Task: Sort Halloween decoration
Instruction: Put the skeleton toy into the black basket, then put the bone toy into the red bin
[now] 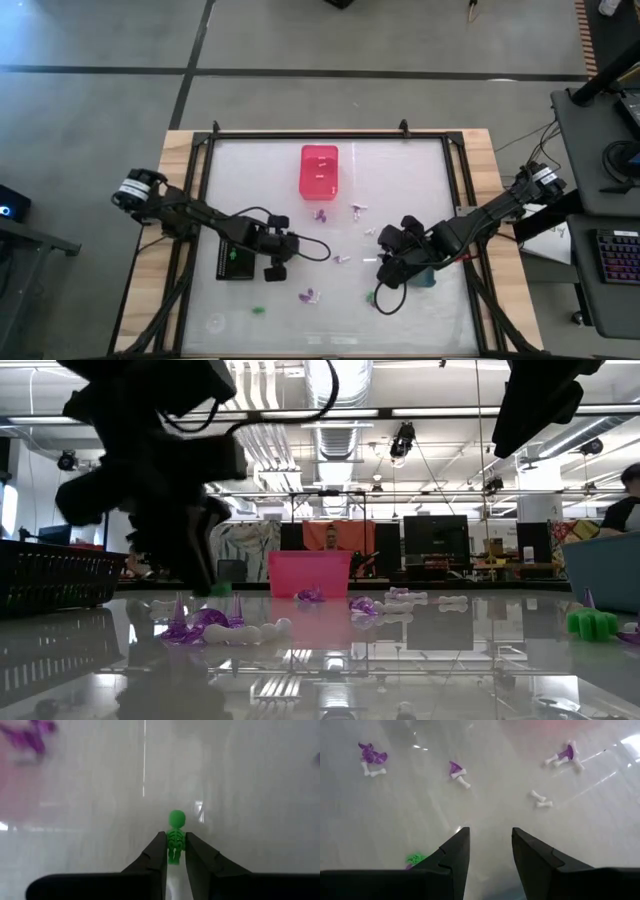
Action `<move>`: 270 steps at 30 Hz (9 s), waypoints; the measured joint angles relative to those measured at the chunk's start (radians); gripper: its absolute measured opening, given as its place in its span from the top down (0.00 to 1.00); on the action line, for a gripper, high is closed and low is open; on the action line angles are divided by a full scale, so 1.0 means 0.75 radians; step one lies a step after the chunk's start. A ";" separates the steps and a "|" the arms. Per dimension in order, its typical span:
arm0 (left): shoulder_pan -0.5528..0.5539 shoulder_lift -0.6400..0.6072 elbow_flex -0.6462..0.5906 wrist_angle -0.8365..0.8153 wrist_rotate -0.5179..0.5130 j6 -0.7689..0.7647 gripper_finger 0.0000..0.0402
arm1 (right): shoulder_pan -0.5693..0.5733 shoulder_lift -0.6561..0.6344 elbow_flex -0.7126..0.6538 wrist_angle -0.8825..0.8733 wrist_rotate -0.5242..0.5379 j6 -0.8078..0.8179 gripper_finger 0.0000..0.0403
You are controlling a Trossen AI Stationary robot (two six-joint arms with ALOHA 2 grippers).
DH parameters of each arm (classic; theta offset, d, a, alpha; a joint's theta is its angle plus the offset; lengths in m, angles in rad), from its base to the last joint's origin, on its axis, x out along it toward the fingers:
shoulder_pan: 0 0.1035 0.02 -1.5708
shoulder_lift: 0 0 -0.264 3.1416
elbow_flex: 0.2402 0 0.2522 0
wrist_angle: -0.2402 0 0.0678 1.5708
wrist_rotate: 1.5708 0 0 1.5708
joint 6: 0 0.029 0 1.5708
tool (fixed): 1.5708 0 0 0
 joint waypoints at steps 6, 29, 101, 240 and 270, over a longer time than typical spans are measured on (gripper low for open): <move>-0.001 -0.074 0.065 -0.037 0.003 0.062 0.93 | 0.000 0.000 0.000 0.001 0.034 -0.001 0.66; -0.162 -0.501 0.144 -1.044 0.050 -0.487 0.92 | 0.000 0.000 0.000 0.016 0.070 -0.016 0.66; -0.337 -0.571 0.071 -0.438 -0.313 -0.310 0.76 | -0.454 0.423 -0.003 0.170 -0.166 -1.155 0.66; -0.312 -0.088 0.080 -0.298 -0.354 -0.456 0.76 | -0.654 0.274 0.087 0.641 -0.315 -1.024 0.68; -0.222 0.053 0.100 -0.318 -0.276 -0.374 0.76 | -0.534 0.277 0.084 0.647 -0.278 -0.949 0.68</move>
